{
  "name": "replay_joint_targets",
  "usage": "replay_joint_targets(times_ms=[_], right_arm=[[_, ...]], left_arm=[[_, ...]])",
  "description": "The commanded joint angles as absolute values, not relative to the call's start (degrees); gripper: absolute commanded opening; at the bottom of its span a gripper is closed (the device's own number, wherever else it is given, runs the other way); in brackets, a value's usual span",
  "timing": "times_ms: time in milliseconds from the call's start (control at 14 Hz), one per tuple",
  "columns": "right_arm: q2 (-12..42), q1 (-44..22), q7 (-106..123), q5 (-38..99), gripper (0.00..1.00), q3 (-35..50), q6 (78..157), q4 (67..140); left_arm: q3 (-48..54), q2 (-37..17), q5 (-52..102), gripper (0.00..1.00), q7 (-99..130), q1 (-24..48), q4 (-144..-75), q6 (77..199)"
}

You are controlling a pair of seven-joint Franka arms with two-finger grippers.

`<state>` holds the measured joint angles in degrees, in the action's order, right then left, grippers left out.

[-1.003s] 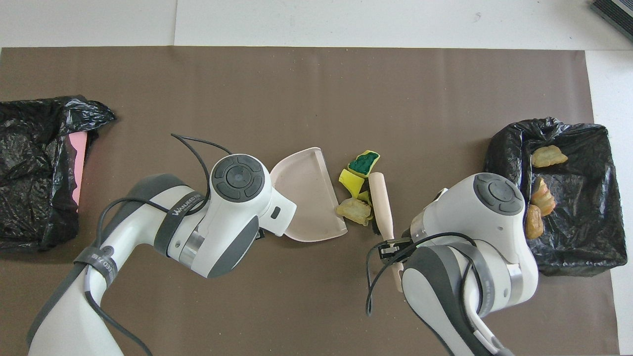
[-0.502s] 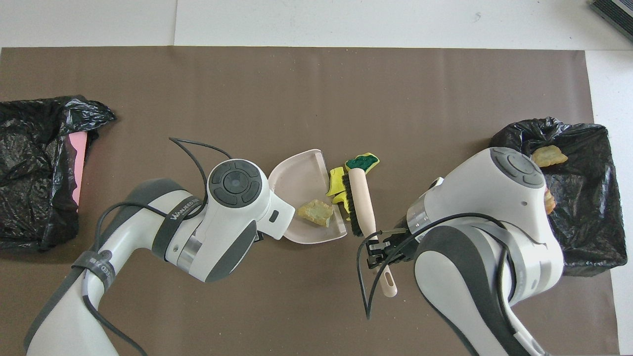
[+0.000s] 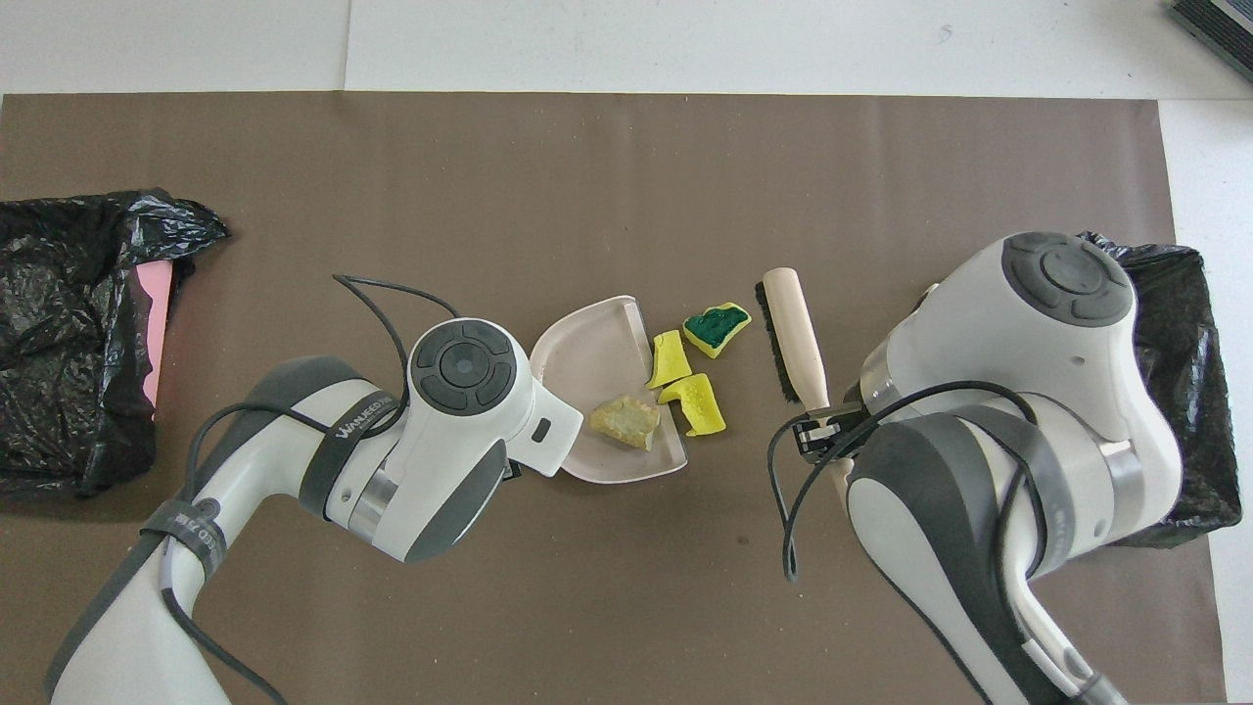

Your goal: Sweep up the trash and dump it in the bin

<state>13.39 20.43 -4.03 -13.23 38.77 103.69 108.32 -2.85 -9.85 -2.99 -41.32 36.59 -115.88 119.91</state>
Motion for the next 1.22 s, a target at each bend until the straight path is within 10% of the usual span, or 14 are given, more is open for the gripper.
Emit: replay_joint_targets(times_ms=[0,645,1146], right_arm=[[14.6,19.3,-2.8,-12.7,0.0,40.5,103.0,110.1],[8.7,18.7,-1.5,18.6,0.0,44.6,101.3,117.8],[5.8,19.7,-5.6,13.9,0.0,43.8,96.6,111.5]], left_arm=[[-3.3,-7.8,-4.0,0.0,-40.9,37.5,-119.3,121.2],[-3.3,-7.2,-4.0,0.0,-40.9,37.5,-120.1,121.3],[-3.3,-8.0,-3.8,0.0,-46.9,35.4,-118.5,121.0]])
